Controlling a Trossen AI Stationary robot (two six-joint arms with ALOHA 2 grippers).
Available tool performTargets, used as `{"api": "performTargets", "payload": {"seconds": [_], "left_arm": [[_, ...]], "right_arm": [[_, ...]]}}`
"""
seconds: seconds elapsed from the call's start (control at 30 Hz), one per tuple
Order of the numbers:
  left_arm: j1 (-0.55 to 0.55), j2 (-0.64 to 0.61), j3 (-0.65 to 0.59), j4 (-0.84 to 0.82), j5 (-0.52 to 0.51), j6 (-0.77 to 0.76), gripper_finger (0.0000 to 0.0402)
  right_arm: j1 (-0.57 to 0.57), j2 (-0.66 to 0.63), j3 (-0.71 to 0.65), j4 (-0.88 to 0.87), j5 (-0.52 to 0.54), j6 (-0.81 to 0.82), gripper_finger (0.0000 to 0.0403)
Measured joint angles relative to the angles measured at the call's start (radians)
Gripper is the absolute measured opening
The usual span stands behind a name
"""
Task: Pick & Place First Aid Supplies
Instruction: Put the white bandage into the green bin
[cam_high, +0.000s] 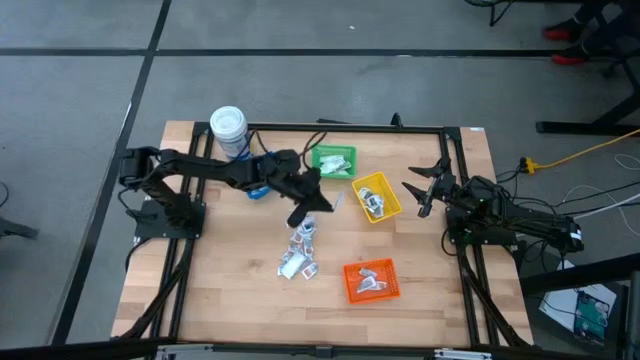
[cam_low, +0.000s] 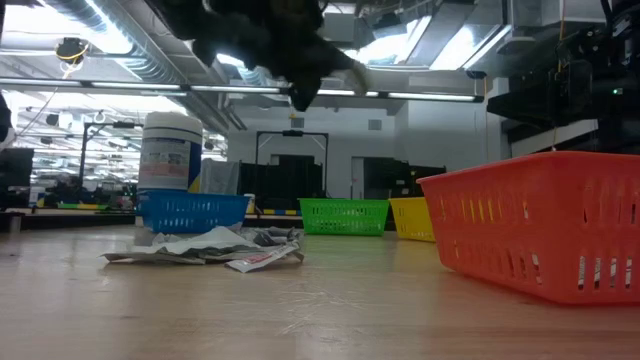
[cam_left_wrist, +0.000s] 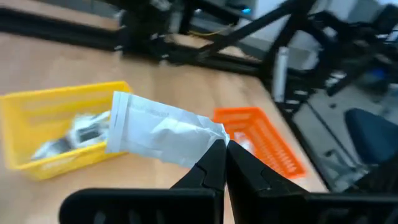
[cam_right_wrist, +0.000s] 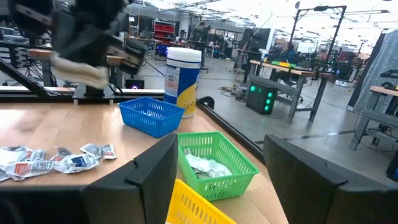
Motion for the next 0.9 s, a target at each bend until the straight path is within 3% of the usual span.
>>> {"api": "performTargets", "payload": {"seconds": [0.5, 0.9], "left_arm": [[0.154, 0.204, 0.204, -0.033, -0.27, 0.027, 0.0004], [0.211, 0.315, 0.236, -0.163, -0.319, -0.079, 0.0007]], "right_arm": [[0.0, 0.0, 0.0, 0.0, 0.0, 0.0, 0.0236], [0.0, 0.0, 0.0, 0.0, 0.0, 0.0, 0.0236]]}}
